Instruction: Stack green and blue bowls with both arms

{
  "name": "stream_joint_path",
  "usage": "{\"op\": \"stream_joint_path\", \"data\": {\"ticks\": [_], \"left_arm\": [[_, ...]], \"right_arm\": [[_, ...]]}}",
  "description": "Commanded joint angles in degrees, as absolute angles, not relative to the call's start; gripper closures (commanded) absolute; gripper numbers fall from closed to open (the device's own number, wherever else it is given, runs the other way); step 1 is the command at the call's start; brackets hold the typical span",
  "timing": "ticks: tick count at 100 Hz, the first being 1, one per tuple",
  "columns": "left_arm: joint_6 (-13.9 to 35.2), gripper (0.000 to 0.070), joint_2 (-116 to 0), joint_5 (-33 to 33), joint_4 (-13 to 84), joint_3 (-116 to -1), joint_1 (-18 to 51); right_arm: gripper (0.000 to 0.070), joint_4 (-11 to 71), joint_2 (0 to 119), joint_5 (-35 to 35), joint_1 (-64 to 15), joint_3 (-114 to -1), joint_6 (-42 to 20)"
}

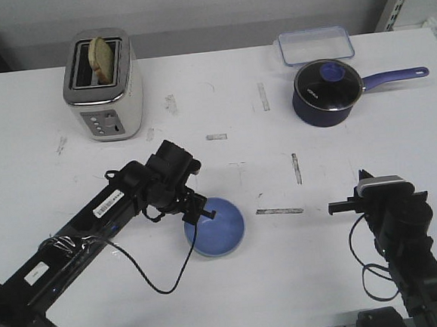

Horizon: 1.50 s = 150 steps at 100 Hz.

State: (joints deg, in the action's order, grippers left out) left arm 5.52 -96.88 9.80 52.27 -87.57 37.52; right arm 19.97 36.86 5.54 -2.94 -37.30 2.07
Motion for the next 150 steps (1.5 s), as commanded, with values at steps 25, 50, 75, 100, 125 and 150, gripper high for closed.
{"op": "stream_joint_path", "data": {"ticks": [25,50,75,100,125,150], "left_arm": [[4.9,0.0009,-95.1,9.9,52.3,-88.4,37.9],[3.4,0.0371,-87.1,2.9,49.9,-88.4,36.6],[-2.5,0.0700,-78.6,-10.0,49.8,-88.4,31.1],[-4.1,0.0700,-69.8,-9.5,42.9,-80.4,18.0],[-3.5,0.0700,-53.0,-5.9,27.2,-58.3,7.1],[-4.1,0.0700,-35.9,-5.9,16.9,-39.4,-0.6]], "right_arm": [[0.0700,19.3,37.2,5.3,-3.0,-37.6,1.3],[0.0700,19.3,37.2,5.4,-3.0,-37.6,1.3],[0.0700,19.3,37.2,5.4,-3.0,-37.6,1.3],[0.0700,19.3,37.2,5.4,-3.0,-37.6,1.3],[0.0700,19.3,37.2,5.4,-3.0,-37.6,1.3],[0.0700,19.3,37.2,5.4,-3.0,-37.6,1.3]]}}
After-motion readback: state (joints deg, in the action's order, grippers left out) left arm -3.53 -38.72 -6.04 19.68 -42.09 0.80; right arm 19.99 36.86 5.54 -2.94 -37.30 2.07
